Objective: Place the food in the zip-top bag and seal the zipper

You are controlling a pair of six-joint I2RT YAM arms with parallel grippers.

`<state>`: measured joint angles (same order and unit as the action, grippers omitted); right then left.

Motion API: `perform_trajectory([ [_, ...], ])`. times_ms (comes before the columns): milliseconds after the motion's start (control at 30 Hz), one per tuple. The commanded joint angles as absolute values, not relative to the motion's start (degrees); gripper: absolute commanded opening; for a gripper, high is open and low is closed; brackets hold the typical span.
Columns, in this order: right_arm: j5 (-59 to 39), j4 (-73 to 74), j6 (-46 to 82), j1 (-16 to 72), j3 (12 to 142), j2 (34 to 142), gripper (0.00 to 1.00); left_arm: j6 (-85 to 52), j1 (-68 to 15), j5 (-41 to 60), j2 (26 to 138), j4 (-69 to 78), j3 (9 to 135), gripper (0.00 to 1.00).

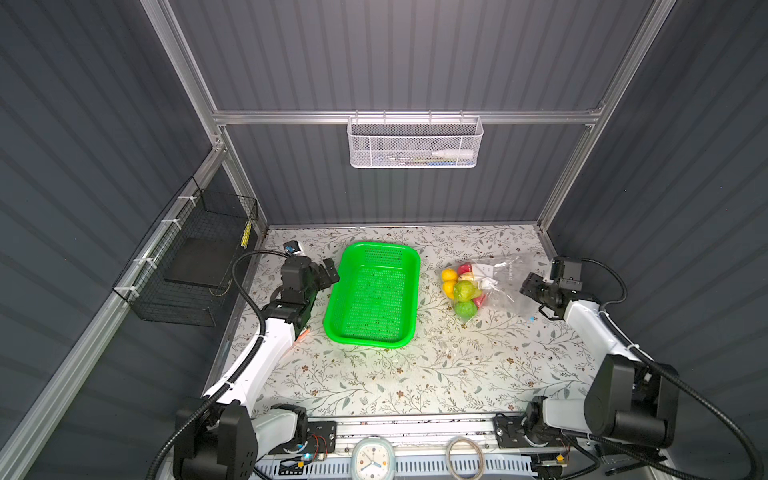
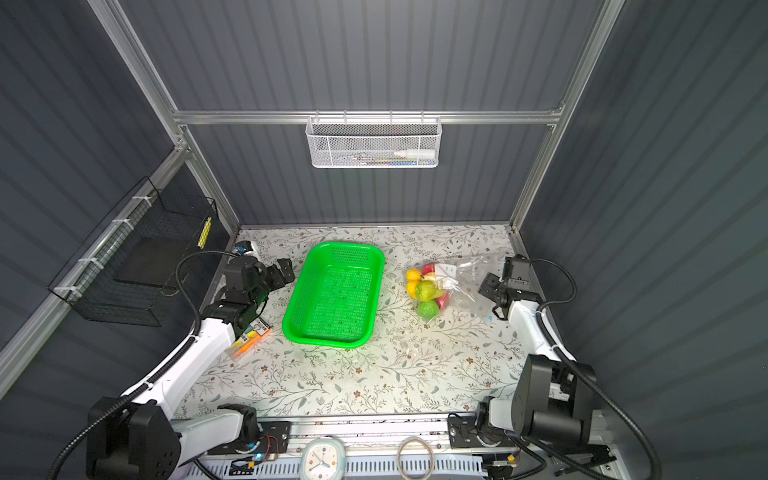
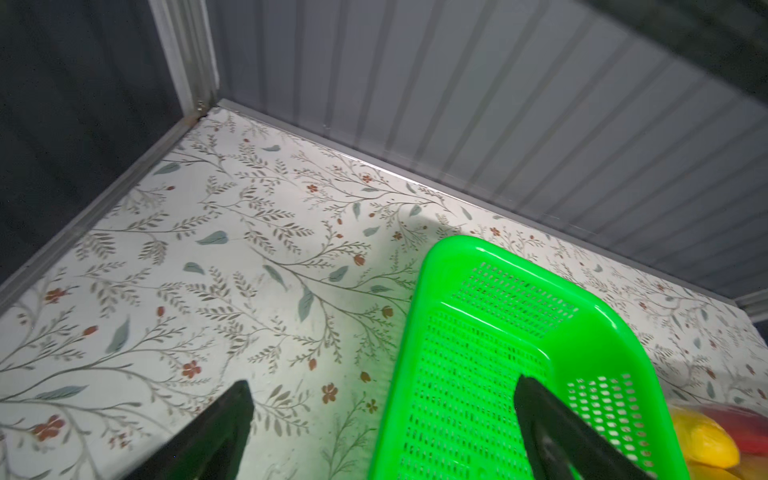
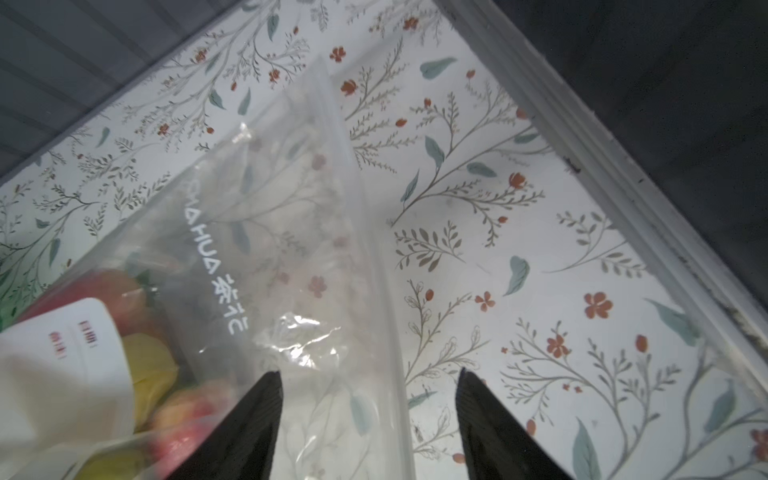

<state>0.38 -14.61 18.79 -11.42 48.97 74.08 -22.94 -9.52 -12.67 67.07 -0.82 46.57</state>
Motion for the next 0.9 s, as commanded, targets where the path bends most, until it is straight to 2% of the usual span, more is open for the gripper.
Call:
perform_trajectory([
  [0, 1.43, -15.75, 18.14, -10.55, 49.73, 69.94, 0.78, -20.48, -6.38, -17.26, 66.21, 0.2, 44.78, 1.0],
  [133, -1.79, -10.93, 18.11, -7.5, 46.94, 64.75, 0.84, -20.14, -3.66, -20.58, 66.92, 1.93, 43.19, 1.0],
  [367, -5.89, -2.34, 12.16, 0.47, 46.46, 67.49, 0.84, -20.39, -3.08, -21.59, 69.31, 3.63, 42.59, 1.0],
  [633, 0.23, 4.28, 6.06, 0.3, 41.35, 73.5, 0.89, -17.4, -2.99, -25.42, 68.7, 7.81, 39.54, 1.0],
  [867, 1.8, 12.11, 4.48, -1.87, 35.72, 77.72, 0.91, -17.08, -2.99, -28.92, 71.73, 11.61, 36.98, 1.0],
])
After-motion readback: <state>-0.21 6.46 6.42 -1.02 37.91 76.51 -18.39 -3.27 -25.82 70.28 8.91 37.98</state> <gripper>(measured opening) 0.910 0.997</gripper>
